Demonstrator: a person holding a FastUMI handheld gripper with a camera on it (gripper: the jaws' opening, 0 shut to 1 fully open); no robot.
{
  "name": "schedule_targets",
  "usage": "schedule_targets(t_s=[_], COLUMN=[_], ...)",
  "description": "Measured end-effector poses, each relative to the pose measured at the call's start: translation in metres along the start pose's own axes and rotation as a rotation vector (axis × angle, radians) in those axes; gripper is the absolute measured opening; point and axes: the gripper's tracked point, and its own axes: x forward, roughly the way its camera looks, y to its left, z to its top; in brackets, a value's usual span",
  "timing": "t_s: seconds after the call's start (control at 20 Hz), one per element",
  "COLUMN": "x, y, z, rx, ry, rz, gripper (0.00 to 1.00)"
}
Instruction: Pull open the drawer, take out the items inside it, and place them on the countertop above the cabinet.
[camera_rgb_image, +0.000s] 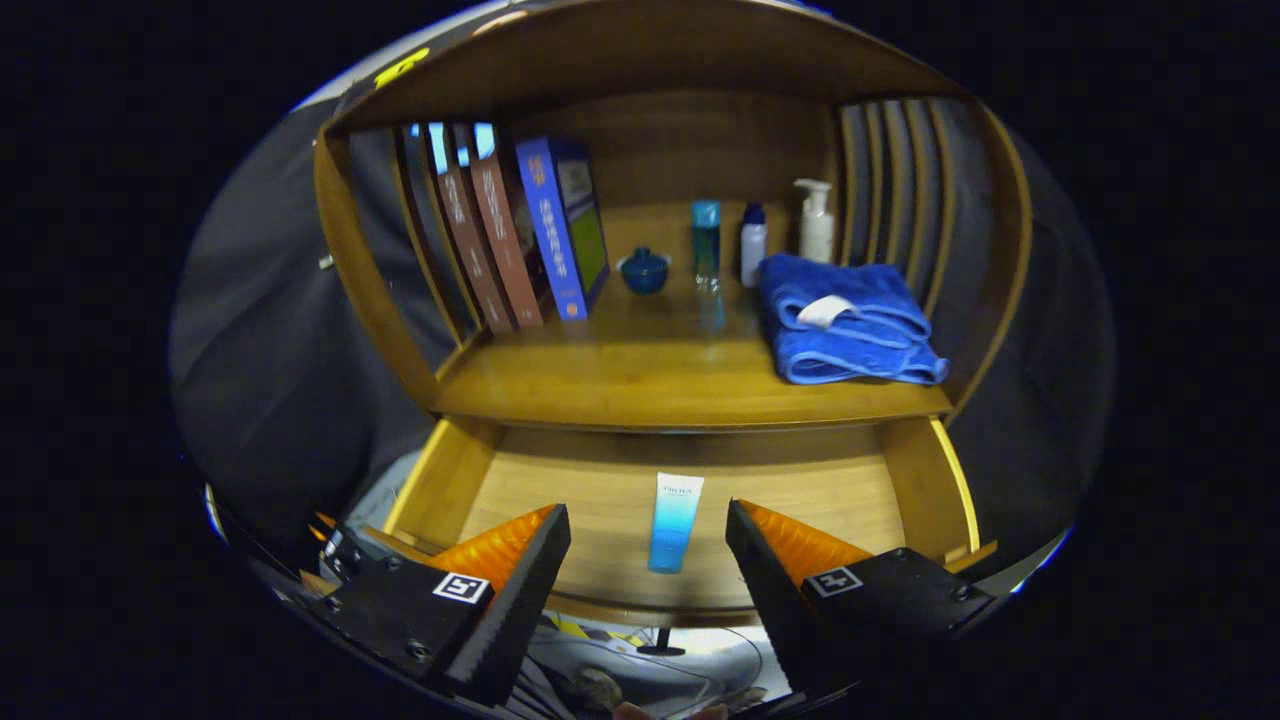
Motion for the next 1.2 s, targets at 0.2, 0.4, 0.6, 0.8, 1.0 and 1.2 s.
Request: schedule_targets(t_s=[0.2, 0.4, 0.6, 0.8, 1.0, 1.2], x=[0.057, 0.089, 0.105, 0.117, 0.122, 0.121], y=[0.003, 0.002, -0.007, -0.012, -0.011, -0.016], z=[-0.038, -0.061, -0.073, -0.079, -0.084, -0.087], rx=[-0.054, -0.026, -0.004, 0.002, 0.025, 0.03], ry=[0.204, 0.337, 0.418, 0.464, 0.523, 0.51], rz=[-0.023, -0.041, -0.073, -0.097, -0.107, -0.102], gripper=[1.0, 1.0, 1.0, 1.0, 0.78, 0.4])
